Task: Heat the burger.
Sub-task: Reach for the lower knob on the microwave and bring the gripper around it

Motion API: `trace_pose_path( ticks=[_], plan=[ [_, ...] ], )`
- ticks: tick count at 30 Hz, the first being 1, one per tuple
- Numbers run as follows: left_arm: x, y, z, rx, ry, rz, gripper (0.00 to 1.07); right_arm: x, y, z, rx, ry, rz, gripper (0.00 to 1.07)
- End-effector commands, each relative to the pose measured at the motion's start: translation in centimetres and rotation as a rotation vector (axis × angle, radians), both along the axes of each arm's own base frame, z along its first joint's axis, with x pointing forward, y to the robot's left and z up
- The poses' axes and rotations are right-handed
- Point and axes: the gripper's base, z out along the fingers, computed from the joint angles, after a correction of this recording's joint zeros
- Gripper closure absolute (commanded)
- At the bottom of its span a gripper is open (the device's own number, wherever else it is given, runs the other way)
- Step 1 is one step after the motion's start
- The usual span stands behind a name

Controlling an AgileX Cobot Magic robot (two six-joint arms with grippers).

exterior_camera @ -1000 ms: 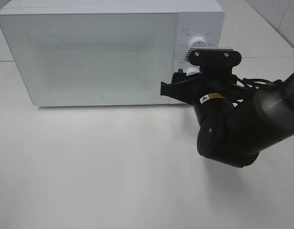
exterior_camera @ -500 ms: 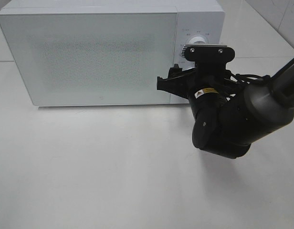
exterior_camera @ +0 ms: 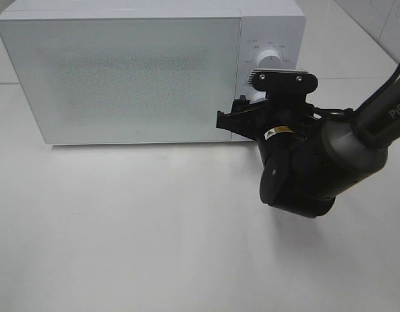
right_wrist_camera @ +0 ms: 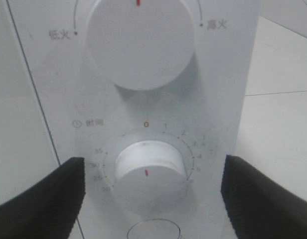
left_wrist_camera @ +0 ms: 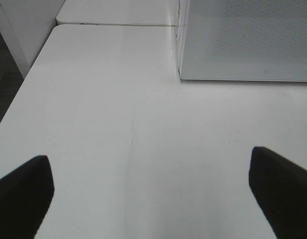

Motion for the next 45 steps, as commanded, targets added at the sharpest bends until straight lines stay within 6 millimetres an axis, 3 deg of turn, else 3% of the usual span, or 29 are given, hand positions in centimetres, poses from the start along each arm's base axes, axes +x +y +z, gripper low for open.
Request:
trace_pose_path(
  ticks=[1, 45],
  plan=[
    [-0.3, -0.02, -0.06, -0.002, -0.028, 0.003, 0.06, 0.41, -0.34, 1.57, -0.014, -0.156, -0.05, 0.31],
    [-0.3, -0.02, -0.06, -0.002, -0.028, 0.003, 0.06, 0.98, -0.57, 1.94, -0.02, -0.154, -0.107, 0.35]
  ],
)
